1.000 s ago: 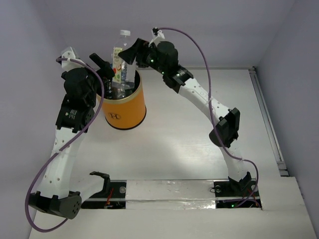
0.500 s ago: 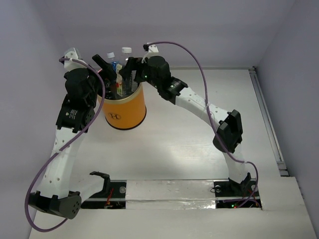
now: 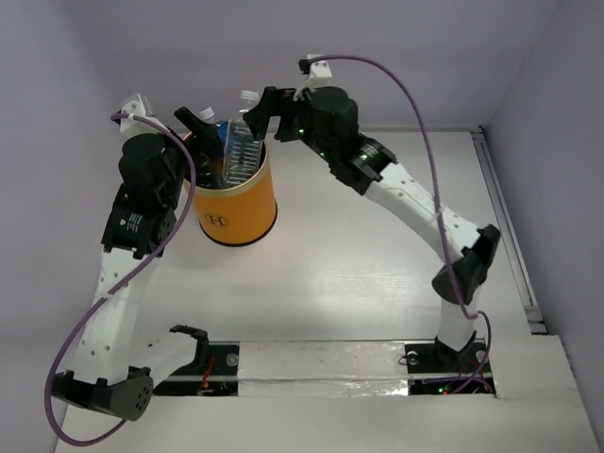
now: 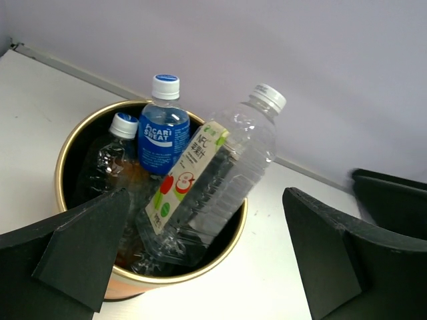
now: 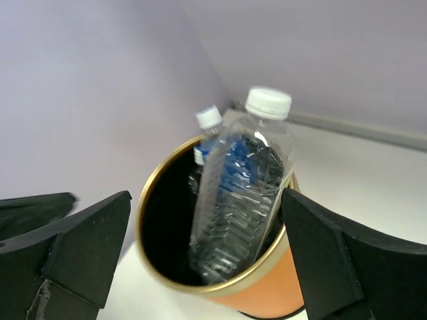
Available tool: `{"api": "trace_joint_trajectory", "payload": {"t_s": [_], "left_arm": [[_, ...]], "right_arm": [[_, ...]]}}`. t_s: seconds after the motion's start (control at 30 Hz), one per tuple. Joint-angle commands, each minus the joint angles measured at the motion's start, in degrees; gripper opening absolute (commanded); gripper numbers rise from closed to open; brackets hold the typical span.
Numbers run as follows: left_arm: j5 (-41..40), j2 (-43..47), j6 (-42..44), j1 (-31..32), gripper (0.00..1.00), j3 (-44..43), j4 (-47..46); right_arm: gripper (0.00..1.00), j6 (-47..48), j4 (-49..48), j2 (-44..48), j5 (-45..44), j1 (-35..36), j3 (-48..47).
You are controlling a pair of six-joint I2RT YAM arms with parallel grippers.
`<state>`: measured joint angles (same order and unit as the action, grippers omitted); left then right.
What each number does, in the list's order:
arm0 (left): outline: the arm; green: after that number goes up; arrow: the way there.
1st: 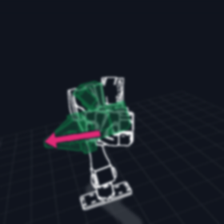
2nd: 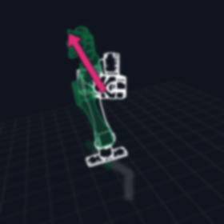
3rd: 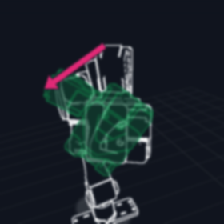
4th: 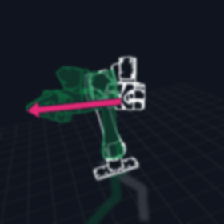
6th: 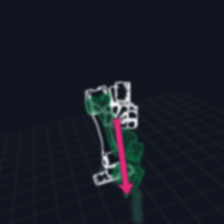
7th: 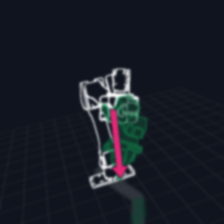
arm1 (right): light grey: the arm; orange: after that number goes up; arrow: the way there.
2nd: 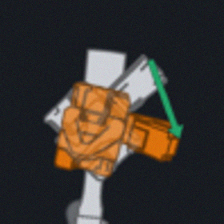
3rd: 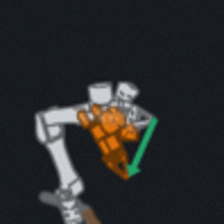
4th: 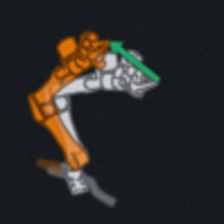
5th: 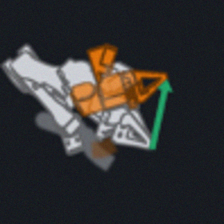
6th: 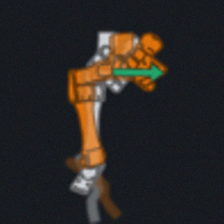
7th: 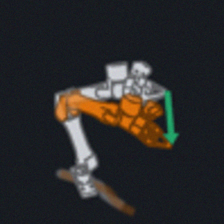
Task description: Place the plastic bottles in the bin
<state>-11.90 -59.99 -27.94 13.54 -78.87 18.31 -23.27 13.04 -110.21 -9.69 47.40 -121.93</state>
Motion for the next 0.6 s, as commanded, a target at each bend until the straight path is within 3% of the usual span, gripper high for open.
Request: {"api": "trace_joint_trajectory", "payload": {"t_s": [0.0, 0.07, 0.1, 0.13, 0.17, 0.2, 0.23, 0.4, 0.5, 0.53, 0.57], "left_arm": [[2.05, 3.65, -1.94, 0.35, 0.99, -0.06, -1.87], [2.93, 4.26, -2.11, 0.35, 0.99, -0.14, -0.65], [3.2, 4.44, -2.2, 0.35, 0.99, -0.4, -0.12], [3.55, 4.61, -2.2, 0.35, 0.99, -1.19, 0.41], [4.16, 4.79, -2.38, 0.35, 0.99, -1.72, 1.11], [4.34, 5.31, -2.38, 0.35, 0.99, -2.07, 2.51], [4.34, 5.67, -2.38, 0.35, 0.99, -3.03, 3.66], [6.01, 11.53, -2.81, 0.35, 0.99, -2.7, 8.15], [8.12, 15.93, -4.3, 0.35, 0.99, -0.76, 7.8], [8.38, 16.74, -4.57, 0.35, 0.99, -0.24, 7.45], [8.99, 17.18, -4.58, 0.35, 0.99, -0.14, 7.1]], "right_arm": [[1.0, 1.12, -2.23, 9.04, -2.61, 0.59, 4.67], [0.9, 0.59, -2.84, 12.81, -4.09, 0.59, 11.4], [0.75, 0.33, -3.97, 18.23, -4.63, 0.59, 14.76], [0.3, 0.07, -5.29, 21.67, -5.42, 0.59, 18.71], [0.13, -0.02, -8.17, 25.45, -6.12, 0.59, 22.92], [0.02, -0.02, -9.07, 29.32, -7.95, 0.59, 30.79], [0.0, 0.15, -9.26, 37.18, -9.02, 0.59, 34.27], [0.03, -0.81, 2.32, 58.94, -17.87, 0.59, 48.0], [0.28, -4.15, 11.11, 70.55, -26.04, 0.59, 53.28], [0.56, -5.9, 12.79, 72.84, -28.25, 0.59, 53.9], [0.69, -6.61, 15.15, 76.6, -30.1, 0.59, 54.77]]}}
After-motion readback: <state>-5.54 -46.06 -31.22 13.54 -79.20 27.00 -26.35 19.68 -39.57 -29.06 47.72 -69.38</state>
